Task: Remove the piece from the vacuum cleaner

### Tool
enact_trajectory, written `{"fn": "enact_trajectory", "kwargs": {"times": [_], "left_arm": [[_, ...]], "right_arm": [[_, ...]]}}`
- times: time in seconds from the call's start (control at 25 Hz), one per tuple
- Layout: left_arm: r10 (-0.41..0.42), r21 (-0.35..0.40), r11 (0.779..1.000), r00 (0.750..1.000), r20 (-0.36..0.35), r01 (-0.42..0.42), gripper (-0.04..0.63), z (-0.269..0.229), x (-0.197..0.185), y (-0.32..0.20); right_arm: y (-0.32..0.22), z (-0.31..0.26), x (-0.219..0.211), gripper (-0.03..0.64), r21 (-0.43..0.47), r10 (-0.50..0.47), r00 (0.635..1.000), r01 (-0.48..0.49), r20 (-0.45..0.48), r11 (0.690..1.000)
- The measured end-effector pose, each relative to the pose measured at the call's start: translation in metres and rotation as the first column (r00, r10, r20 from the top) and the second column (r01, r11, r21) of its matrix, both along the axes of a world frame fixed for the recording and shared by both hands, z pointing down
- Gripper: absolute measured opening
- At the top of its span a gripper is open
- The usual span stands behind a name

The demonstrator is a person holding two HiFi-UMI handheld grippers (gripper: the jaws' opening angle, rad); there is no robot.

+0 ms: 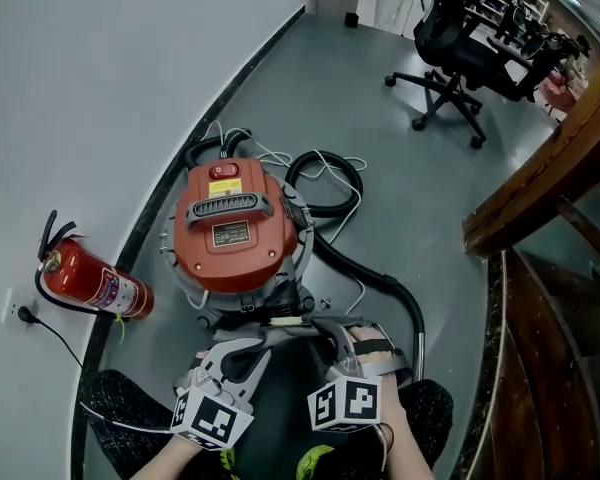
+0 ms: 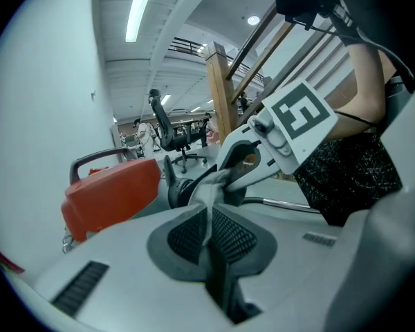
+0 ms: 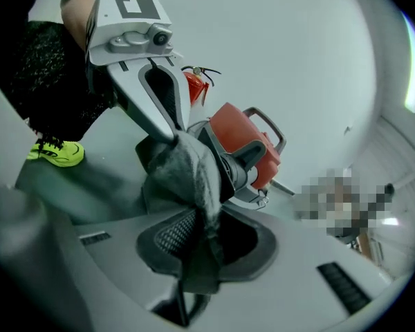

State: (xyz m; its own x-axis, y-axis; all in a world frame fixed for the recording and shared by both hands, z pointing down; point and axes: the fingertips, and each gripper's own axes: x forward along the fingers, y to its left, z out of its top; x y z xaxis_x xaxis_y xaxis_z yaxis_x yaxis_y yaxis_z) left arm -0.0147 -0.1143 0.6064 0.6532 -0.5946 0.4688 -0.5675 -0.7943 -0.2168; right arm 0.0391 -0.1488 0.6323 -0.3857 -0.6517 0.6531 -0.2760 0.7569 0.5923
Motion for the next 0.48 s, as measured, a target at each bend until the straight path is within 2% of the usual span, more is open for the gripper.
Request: {"fn": "enact_trajectory", "kwargs": {"times": [0.12, 0.36, 0.48], "left_arm": [[-0.039, 0.000, 0.999, 0.999, -0.029, 0.039, 0.029, 0.002, 0.002, 0.006], [-0.069, 0.002, 0.998, 0.997, -0.035, 0.069, 0.029, 0.001, -0.002, 0.012], [-0.100, 0.066, 0.993, 0.994, -0.034, 0.103, 0.029, 0.002, -0.004, 0.016]], "right_arm": [[0.000, -0.002, 0.001, 0.075, 0.061, -0.005, 1.000, 0.005, 0.005, 0.998], [0.008, -0.004, -0.002, 0.075, 0.039, -0.016, 1.000, 0.015, 0.026, 0.999], [0.012, -0.003, -0.002, 0.075, 0.088, 0.021, 0.998, -0.025, 0.054, 0.996]]}}
